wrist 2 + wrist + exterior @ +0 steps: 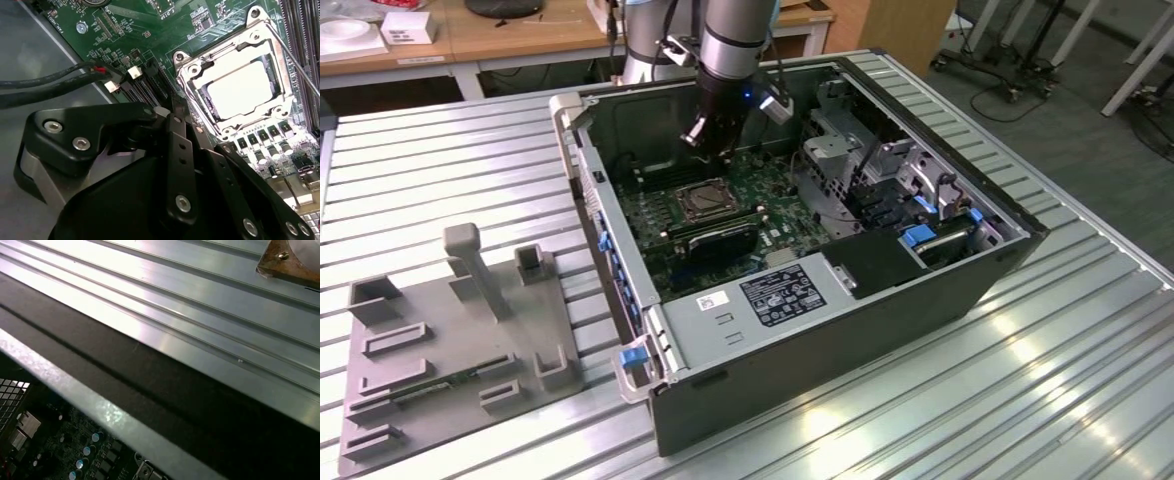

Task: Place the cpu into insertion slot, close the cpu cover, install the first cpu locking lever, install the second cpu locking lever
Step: 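Install the first cpu locking lever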

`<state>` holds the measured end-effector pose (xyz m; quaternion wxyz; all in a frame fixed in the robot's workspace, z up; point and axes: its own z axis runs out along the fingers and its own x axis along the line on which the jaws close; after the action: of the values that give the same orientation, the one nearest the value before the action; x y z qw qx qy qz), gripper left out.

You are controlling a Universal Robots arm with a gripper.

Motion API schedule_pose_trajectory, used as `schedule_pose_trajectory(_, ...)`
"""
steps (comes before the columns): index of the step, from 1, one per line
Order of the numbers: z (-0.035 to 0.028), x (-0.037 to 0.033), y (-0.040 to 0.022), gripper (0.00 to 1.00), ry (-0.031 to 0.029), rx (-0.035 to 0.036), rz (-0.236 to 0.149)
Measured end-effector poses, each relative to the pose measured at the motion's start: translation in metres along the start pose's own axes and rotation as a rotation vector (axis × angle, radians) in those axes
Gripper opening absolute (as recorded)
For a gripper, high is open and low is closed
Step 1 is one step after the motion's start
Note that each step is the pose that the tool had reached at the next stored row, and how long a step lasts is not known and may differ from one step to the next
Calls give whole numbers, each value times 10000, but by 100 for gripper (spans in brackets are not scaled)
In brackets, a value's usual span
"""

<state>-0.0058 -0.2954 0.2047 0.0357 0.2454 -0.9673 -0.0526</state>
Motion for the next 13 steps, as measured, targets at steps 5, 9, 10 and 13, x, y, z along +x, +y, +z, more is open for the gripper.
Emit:
schedule_pose_trajectory(5, -6, 31, -57, 11, -25, -38, -5)
schedule_pose_trajectory(9, -10, 53, -97, 11, -254, -285, -44)
schedule_pose_trajectory(10, -11, 57, -104, 11, -330, -378, -58)
schedule_pose_trajectory(13, -14, 79, -143, 11, -467, -550, -81)
